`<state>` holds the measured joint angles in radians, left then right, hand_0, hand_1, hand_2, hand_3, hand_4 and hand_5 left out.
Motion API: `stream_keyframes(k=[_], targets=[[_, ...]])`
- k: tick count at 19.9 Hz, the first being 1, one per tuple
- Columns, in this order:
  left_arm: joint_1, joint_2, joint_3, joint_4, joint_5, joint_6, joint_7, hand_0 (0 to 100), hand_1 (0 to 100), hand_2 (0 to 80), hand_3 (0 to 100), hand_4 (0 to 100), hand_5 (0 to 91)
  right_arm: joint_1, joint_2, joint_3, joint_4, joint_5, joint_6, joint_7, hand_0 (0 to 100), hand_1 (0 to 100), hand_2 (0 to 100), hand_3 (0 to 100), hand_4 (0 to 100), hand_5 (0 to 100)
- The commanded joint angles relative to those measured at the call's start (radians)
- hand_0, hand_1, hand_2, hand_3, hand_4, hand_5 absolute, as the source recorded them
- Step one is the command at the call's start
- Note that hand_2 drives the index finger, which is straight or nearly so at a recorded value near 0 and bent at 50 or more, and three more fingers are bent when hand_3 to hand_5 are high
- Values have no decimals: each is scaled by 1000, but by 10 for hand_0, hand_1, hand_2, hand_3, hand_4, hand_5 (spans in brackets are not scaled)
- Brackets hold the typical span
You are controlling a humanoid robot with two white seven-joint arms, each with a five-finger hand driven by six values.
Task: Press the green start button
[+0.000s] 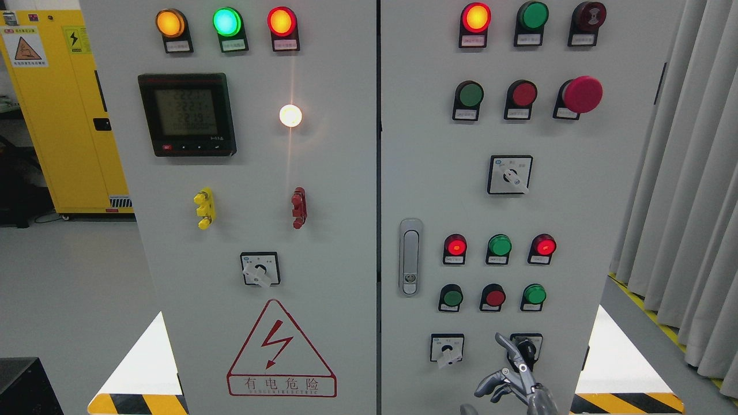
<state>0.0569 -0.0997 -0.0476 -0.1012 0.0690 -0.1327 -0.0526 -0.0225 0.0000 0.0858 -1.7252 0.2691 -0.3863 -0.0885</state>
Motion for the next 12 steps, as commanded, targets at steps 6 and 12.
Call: stream_keyframes(k=[6,12], targets=[[1,0,0,0,0,-1,0,120,556,0,0,0,0,39,-3,28,-19,-157,9,47,288,482,0,0,0,0],[1,0,0,0,0,-1,0,120,556,0,0,0,0,39,-3,29,-17,-157,9,47,282,482,0,0,0,0]])
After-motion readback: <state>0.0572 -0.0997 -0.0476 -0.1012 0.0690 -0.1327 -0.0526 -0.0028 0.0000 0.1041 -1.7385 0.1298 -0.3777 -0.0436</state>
